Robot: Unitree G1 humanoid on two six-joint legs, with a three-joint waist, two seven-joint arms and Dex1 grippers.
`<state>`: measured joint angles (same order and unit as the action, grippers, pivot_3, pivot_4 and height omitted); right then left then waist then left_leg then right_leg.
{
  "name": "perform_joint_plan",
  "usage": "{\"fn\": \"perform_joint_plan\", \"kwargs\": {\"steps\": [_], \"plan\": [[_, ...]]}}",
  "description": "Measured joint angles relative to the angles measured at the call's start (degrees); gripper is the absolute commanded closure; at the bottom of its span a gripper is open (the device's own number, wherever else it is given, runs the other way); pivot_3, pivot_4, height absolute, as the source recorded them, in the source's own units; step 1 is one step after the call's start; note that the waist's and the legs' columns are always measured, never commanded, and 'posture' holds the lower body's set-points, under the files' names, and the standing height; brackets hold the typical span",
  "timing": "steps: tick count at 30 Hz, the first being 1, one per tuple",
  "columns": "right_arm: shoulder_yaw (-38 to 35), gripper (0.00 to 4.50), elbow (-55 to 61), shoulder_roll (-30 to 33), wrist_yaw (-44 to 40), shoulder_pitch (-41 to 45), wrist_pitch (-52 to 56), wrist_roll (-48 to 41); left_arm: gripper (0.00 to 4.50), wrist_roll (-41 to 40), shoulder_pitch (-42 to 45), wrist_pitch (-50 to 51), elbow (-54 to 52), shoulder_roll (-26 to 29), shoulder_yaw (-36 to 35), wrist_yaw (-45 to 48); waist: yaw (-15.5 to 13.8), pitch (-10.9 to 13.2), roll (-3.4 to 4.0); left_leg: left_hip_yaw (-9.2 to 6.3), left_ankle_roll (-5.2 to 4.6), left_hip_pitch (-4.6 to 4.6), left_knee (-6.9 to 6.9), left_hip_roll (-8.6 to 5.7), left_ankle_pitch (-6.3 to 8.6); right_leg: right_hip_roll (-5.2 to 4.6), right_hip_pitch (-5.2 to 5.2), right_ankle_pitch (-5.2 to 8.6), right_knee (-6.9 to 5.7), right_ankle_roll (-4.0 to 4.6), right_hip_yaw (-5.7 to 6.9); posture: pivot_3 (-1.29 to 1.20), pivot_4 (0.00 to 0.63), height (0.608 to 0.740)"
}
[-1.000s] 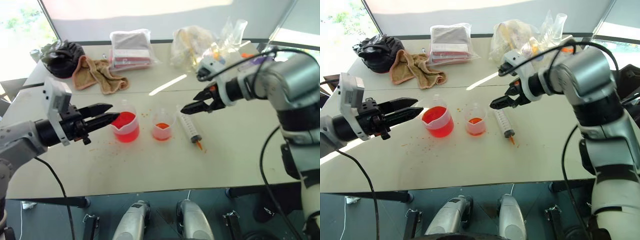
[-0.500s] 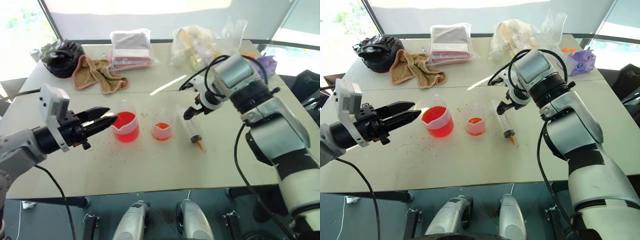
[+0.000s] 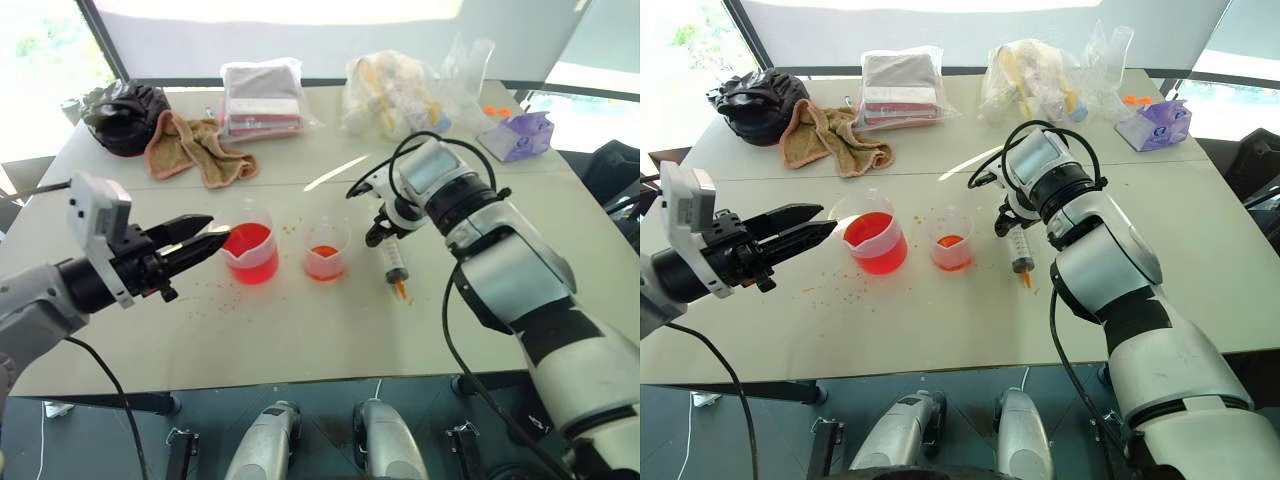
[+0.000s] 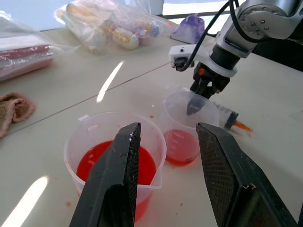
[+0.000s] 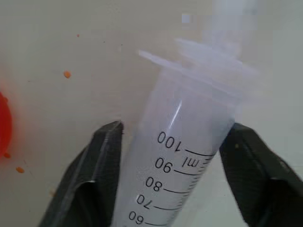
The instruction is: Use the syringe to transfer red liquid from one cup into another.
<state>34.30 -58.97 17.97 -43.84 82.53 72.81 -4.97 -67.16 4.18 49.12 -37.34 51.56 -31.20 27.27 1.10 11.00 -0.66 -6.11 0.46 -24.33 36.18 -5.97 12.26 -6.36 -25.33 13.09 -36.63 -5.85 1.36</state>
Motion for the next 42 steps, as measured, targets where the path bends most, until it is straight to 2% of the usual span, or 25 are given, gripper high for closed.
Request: {"fn": "perform_joint_plan", "kwargs": {"steps": [1,6,9,13,15,18,21,24,27,35,42], "plan": [[-0.2,3.07,-0.2,-0.1,-0.4,0.0,-0.2,0.4,2.56,0.0,0.0,0.0,0.0,0.0,0.0,0.0,0.1,0.0,0.00,0.00,0.00,0.01,-0.01,0.00,0.00,0.00,-0.01,0.00,-0.02,0.00,0.00,0.00,0.150,0.734],[-1.4,3.07,-0.3,-0.7,-1.6,0.0,-0.1,2.1,2.56,0.0,0.0,-0.3,0.0,0.0,0.0,0.2,0.1,0.0,0.00,0.00,0.01,0.03,-0.01,0.01,-0.01,0.00,-0.09,0.01,-0.25,0.01,0.00,0.00,0.150,0.734],[-4.9,3.07,1.0,0.0,-0.1,-0.2,-0.2,2.4,2.56,-0.1,0.2,-0.7,0.0,0.1,0.0,0.2,0.1,0.0,0.01,-0.01,0.05,0.03,-0.01,0.01,-0.03,0.00,-0.12,0.01,-0.31,0.02,-0.01,0.00,0.150,0.734],[-15.4,3.07,7.7,5.2,6.8,-0.8,-9.3,2.4,2.56,-5.8,4.4,-0.9,2.5,-0.2,-1.5,-3.0,-0.4,0.0,0.01,-0.07,0.07,0.01,0.05,-0.04,-0.04,0.00,-0.09,0.01,-0.33,0.02,0.01,0.00,0.150,0.734],[-23.0,3.07,11.7,6.2,8.7,-1.6,-15.7,0.1,2.56,-9.2,7.8,-1.2,5.2,-0.2,-2.6,-5.2,-0.3,0.0,-0.01,-0.06,0.07,0.03,0.03,-0.03,-0.04,0.01,-0.07,0.01,-0.33,0.01,0.02,0.00,0.150,0.734],[-33.0,3.07,21.9,5.2,5.9,-4.2,-24.7,-6.9,2.56,-11.1,11.5,-1.1,8.7,1.2,-2.9,-6.6,0.4,0.0,-0.01,0.00,0.06,0.07,-0.01,0.05,-0.05,0.04,-0.09,0.01,-0.41,0.00,0.01,0.00,0.150,0.734],[-36.4,3.07,33.2,1.7,2.4,-7.2,-28.8,-12.3,2.56,-11.9,13.8,-0.4,11.6,3.3,-2.5,-6.2,1.1,0.0,-0.02,-0.05,0.06,0.12,-0.02,0.09,-0.05,0.09,-0.07,0.01,-0.47,0.00,0.01,0.00,0.150,0.734],[-36.6,3.07,43.6,-3.9,-1.3,-11.9,-31.8,-17.9,2.56,-12.3,16.8,0.9,15.0,6.4,-1.7,-4.9,1.5,0.0,-0.02,-0.05,0.06,0.16,-0.01,0.14,-0.05,0.16,-0.07,0.01,-0.52,0.01,-0.03,0.00,0.150,0.734],[-35.8,3.07,48.4,-8.0,-2.9,-15.4,-35.8,-20.3,2.56,-12.5,18.4,2.3,17.5,8.7,-1.7,-3.7,1.4,0.0,-0.02,-0.06,0.07,0.18,0.01,0.14,-0.06,0.19,-0.06,0.01,-0.53,0.01,-0.05,0.00,0.150,0.734],[-32.2,3.07,46.7,-19.5,-0.9,-20.1,-50.9,-18.9,2.56,-13.8,20.8,5.5,20.2,12.3,-1.7,-2.6,1.5,0.0,-0.03,-0.06,0.14,0.25,-0.04,0.16,-0.09,0.25,-0.09,0.01,-0.58,0.02,-0.24,0.00,0.150,0.734],[-29.3,3.07,43.3,-22.9,0.1,-22.6,-55.9,-17.0,2.56,-14.6,20.9,7.0,20.5,13.7,-3.5,-2.5,1.4,0.0,-0.03,-0.05,0.17,0.28,-0.06,0.20,-0.10,0.43,-0.09,0.02,-0.57,0.03,-0.55,0.00,0.150,0.734]]}}
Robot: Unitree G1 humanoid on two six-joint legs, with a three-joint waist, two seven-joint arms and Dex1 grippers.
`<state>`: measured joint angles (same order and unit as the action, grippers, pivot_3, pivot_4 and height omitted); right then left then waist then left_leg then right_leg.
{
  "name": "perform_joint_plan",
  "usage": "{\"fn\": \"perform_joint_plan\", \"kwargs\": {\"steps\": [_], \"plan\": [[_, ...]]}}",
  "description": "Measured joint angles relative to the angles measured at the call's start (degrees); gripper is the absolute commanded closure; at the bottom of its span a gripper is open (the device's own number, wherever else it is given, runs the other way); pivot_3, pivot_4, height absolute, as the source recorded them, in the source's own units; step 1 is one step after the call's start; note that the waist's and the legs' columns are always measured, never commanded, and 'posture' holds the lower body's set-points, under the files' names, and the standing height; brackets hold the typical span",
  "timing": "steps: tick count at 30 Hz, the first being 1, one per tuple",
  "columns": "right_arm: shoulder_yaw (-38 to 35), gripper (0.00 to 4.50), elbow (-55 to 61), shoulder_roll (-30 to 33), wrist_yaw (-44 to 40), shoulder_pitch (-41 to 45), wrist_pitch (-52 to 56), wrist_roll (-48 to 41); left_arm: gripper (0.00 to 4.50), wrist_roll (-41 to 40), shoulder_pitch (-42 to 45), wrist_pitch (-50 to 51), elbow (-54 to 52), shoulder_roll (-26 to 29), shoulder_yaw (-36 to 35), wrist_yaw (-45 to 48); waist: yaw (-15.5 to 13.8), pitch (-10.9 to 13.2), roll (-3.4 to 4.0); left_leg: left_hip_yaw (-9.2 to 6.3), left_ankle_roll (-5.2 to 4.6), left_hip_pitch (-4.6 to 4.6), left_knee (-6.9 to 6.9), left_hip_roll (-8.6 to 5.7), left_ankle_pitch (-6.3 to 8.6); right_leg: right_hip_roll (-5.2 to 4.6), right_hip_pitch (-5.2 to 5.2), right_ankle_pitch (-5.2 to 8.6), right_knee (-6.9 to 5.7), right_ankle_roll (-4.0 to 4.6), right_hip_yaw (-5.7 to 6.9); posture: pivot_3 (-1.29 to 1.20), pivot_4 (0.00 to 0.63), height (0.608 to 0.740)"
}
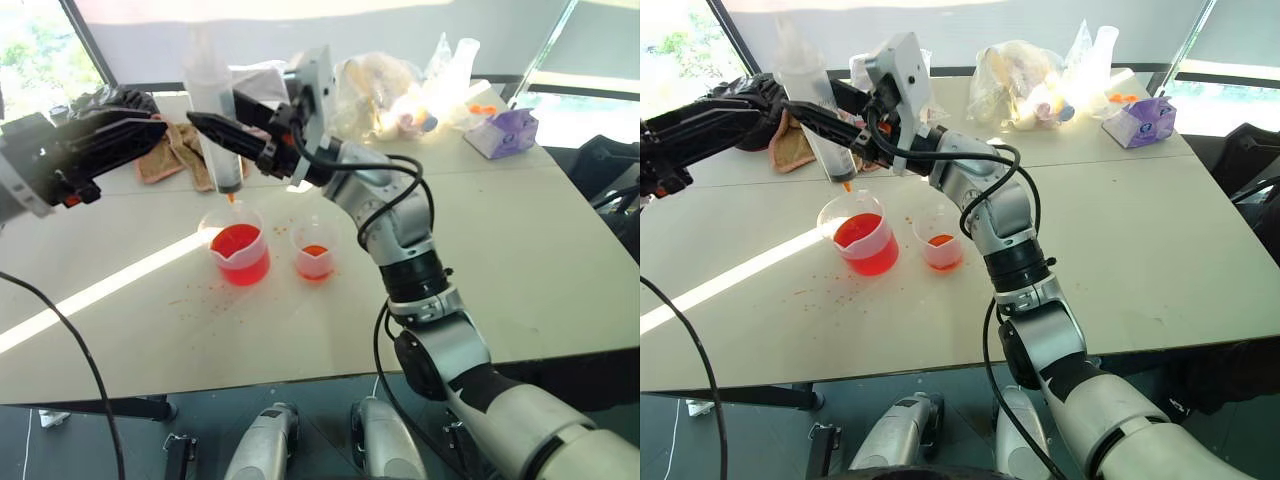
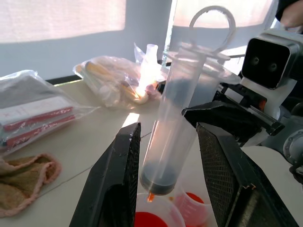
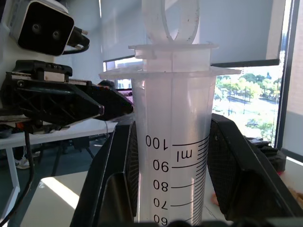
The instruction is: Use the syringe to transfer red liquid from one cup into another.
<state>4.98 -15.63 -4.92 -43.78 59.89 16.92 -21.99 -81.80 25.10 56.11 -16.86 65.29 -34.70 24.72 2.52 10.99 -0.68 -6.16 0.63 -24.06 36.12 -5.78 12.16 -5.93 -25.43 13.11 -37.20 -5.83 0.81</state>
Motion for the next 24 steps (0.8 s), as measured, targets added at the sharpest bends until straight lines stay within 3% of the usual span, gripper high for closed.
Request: {"fn": "perform_joint_plan", "kwargs": {"steps": [10,24], "plan": [[6.4,3.07,-1.7,-1.5,-0.5,-8.3,-3.2,4.0,2.56,0.0,-1.6,2.2,-0.2,0.6,-2.0,0.0,0.0,0.0,0.00,0.04,0.04,0.07,-0.07,0.07,-0.01,0.07,0.01,0.00,0.00,0.01,-0.09,0.00,0.150,0.734],[8.1,3.07,-6.2,-2.2,-0.5,-11.1,-10.0,7.8,2.56,1.5,-6.5,3.6,-3.4,0.7,-2.9,1.3,0.0,0.0,0.00,0.07,0.09,0.16,-0.10,0.16,-0.03,0.17,0.04,-0.02,0.01,0.06,-0.14,0.00,0.150,0.734]]}}
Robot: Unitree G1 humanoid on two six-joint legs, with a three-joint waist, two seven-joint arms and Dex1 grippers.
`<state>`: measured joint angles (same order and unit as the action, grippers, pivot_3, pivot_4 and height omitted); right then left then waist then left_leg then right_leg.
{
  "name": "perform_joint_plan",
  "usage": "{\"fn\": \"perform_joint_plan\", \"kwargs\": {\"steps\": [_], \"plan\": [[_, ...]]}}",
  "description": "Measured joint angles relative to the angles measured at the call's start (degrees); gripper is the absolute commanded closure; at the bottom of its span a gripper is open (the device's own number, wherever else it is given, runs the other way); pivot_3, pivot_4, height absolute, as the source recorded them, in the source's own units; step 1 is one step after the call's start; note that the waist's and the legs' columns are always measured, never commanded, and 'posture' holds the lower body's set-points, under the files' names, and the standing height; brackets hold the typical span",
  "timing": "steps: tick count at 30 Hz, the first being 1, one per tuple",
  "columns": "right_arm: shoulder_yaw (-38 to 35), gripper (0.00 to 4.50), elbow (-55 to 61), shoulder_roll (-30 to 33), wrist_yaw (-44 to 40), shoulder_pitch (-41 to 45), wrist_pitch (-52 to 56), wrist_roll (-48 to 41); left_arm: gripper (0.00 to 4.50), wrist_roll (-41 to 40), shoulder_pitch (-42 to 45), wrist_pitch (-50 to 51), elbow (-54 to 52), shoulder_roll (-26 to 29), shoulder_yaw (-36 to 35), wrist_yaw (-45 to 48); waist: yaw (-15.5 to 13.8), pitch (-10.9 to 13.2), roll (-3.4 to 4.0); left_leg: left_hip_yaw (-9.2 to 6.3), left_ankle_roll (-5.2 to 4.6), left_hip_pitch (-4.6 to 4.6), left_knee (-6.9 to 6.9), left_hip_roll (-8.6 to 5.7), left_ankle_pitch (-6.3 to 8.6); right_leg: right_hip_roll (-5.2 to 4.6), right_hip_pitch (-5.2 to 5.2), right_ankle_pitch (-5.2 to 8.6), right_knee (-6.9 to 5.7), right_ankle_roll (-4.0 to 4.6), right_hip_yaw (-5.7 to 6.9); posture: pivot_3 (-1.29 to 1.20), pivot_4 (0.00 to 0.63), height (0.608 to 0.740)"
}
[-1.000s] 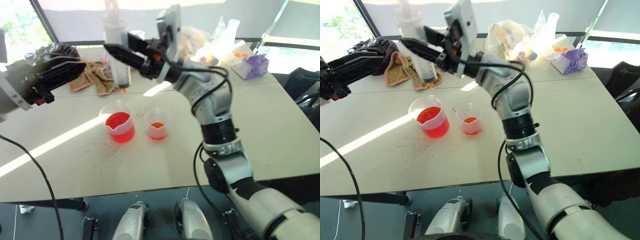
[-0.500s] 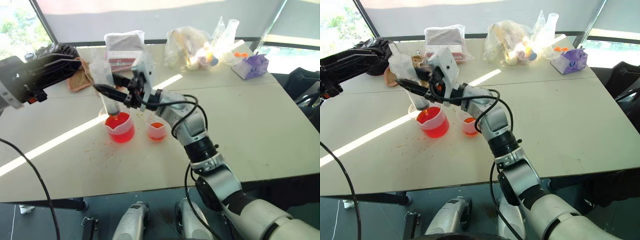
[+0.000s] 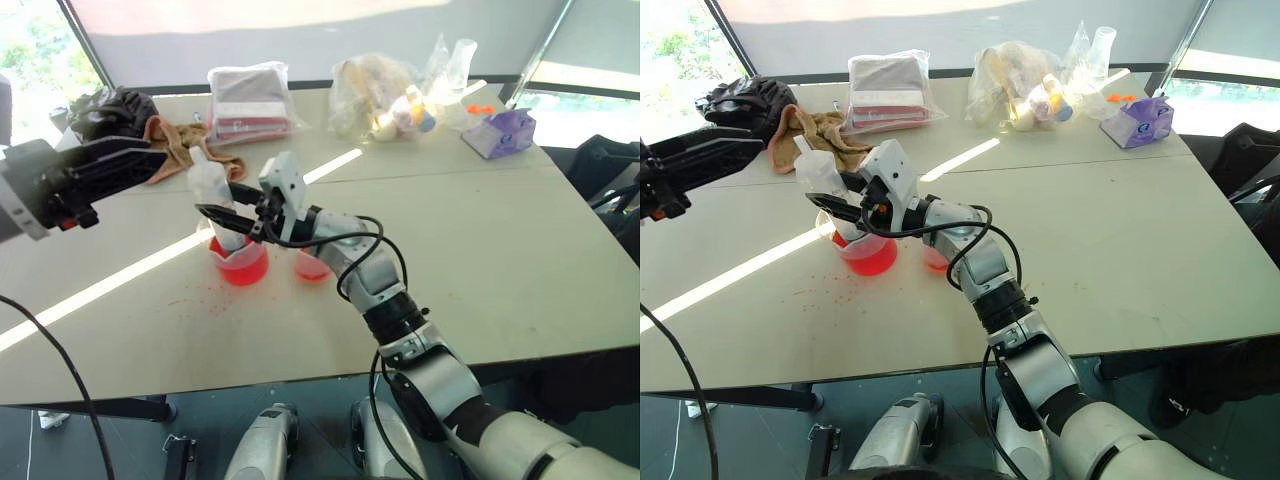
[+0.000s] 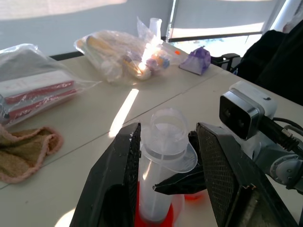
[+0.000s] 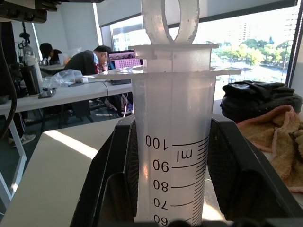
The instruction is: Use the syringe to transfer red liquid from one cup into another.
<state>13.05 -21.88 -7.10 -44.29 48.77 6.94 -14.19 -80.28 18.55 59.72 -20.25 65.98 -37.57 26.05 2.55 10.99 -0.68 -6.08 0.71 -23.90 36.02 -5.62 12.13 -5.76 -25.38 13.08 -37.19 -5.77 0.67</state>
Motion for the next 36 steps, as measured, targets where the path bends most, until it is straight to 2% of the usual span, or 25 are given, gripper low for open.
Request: {"fn": "perform_joint_plan", "kwargs": {"steps": [11,21,27,31,34,36], "plan": [[0.1,3.07,0.0,0.0,-0.8,-0.5,-0.5,0.7,2.56,4.8,-0.9,-0.8,-0.4,-2.3,1.4,2.1,0.0,0.0,0.00,0.01,0.03,0.04,-0.02,0.10,0.00,0.12,0.02,-0.04,0.03,0.07,-0.03,0.00,0.150,0.734],[1.2,3.07,1.8,1.1,-2.5,-0.8,0.4,1.0,2.56,11.2,5.1,-4.1,2.8,-7.4,11.4,5.5,-0.1,0.0,-0.01,0.02,0.06,0.08,-0.03,0.13,-0.02,0.15,0.05,-0.07,0.05,0.11,-0.03,0.00,0.150,0.734],[1.4,3.07,2.0,1.8,-3.2,-1.1,1.2,1.0,2.56,14.7,8.4,-5.0,5.0,-10.3,15.1,6.8,0.0,0.0,-0.02,0.02,0.07,0.08,-0.04,0.17,-0.03,0.18,0.04,-0.08,0.05,0.13,-0.03,0.00,0.150,0.734],[1.4,3.07,2.0,2.2,-3.1,-1.4,1.6,1.6,3.56,16.3,9.1,-5.5,5.6,-11.6,16.4,8.0,0.0,0.0,-0.02,0.03,0.08,0.08,-0.04,0.17,-0.03,0.18,0.04,-0.08,0.05,0.13,-0.03,0.00,0.150,0.734],[1.4,3.07,2.0,2.2,-3.1,-1.4,1.7,1.7,4.47,16.9,9.2,-5.5,5.5,-12.1,16.4,8.8,0.0,0.0,-0.02,0.03,0.08,0.08,-0.04,0.17,-0.04,0.18,0.04,-0.08,0.05,0.13,-0.03,0.00,0.150,0.734],[1.4,3.07,2.0,2.2,-3.1,-1.4,1.9,1.7,4.47,17.3,9.2,-5.5,5.5,-12.2,16.4,8.8,0.0,0.0,-0.02,0.03,0.08,0.08,-0.04,0.17,-0.04,0.18,0.04,-0.08,0.05,0.13,-0.04,0.00,0.150,0.734]]}}
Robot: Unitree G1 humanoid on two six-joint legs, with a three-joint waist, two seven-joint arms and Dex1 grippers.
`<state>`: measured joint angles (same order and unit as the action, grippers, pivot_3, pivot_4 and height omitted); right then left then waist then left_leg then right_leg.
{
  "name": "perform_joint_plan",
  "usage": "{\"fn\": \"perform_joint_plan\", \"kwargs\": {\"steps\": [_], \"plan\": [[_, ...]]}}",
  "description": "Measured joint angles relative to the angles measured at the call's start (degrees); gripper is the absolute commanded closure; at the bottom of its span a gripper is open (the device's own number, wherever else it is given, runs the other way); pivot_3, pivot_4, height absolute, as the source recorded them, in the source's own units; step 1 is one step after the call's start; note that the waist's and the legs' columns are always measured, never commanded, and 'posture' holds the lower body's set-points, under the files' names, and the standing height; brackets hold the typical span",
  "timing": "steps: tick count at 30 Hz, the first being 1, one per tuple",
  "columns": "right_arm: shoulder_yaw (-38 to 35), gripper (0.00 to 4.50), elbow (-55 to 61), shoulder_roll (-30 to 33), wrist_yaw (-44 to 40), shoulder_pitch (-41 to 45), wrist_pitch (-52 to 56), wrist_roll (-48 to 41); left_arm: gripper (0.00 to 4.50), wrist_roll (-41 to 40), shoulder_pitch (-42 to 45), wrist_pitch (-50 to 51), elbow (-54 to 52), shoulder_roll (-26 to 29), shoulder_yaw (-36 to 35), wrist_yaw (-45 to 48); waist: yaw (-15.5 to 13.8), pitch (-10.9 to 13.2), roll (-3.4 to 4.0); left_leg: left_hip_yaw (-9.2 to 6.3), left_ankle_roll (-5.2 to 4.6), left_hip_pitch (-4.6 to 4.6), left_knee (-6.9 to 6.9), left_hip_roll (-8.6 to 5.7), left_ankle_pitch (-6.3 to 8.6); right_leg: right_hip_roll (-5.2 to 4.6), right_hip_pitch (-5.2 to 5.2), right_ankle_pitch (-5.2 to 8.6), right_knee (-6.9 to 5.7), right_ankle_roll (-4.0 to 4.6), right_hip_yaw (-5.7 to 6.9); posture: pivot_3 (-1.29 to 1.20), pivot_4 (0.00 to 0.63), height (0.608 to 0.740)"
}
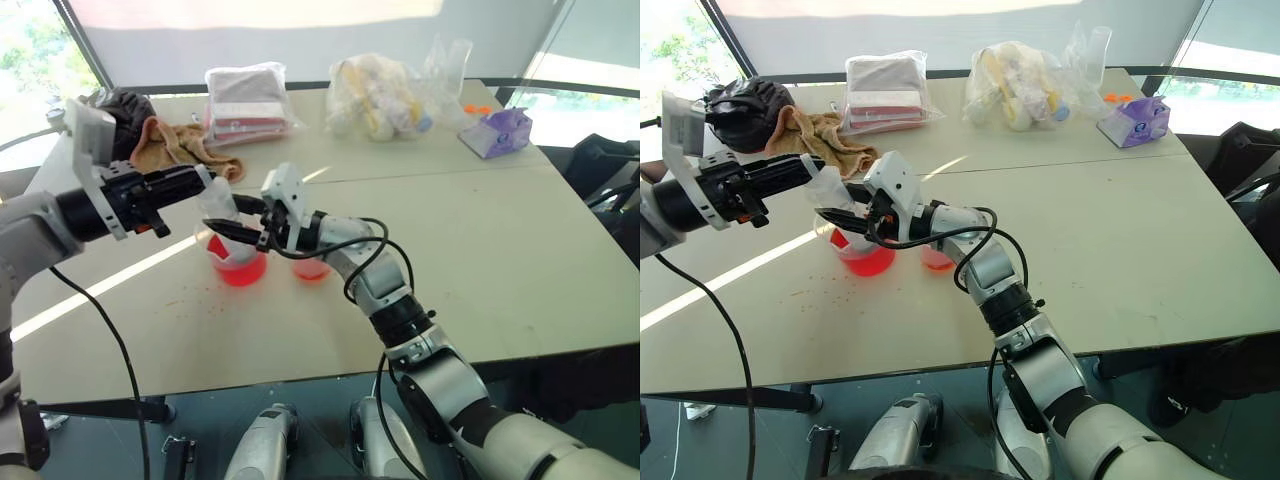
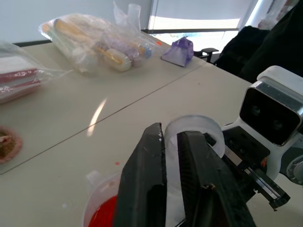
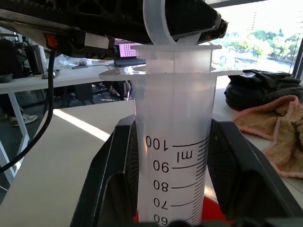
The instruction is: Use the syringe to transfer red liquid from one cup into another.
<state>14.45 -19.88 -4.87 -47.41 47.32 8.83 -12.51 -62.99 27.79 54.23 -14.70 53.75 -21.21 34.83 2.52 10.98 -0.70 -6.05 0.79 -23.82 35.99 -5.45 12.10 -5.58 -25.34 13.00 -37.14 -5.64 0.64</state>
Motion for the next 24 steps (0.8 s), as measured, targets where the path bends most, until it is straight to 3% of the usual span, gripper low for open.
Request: {"fn": "perform_joint_plan", "kwargs": {"steps": [24], "plan": [[-2.6,3.07,0.0,-2.9,1.7,-0.1,-1.2,-0.2,4.47,-2.1,6.7,5.7,1.6,-1.4,-1.1,-3.9,0.0,0.0,-0.01,0.00,0.01,0.01,0.00,0.00,0.00,0.01,0.01,0.00,0.00,0.00,0.00,0.00,0.150,0.734]]}}
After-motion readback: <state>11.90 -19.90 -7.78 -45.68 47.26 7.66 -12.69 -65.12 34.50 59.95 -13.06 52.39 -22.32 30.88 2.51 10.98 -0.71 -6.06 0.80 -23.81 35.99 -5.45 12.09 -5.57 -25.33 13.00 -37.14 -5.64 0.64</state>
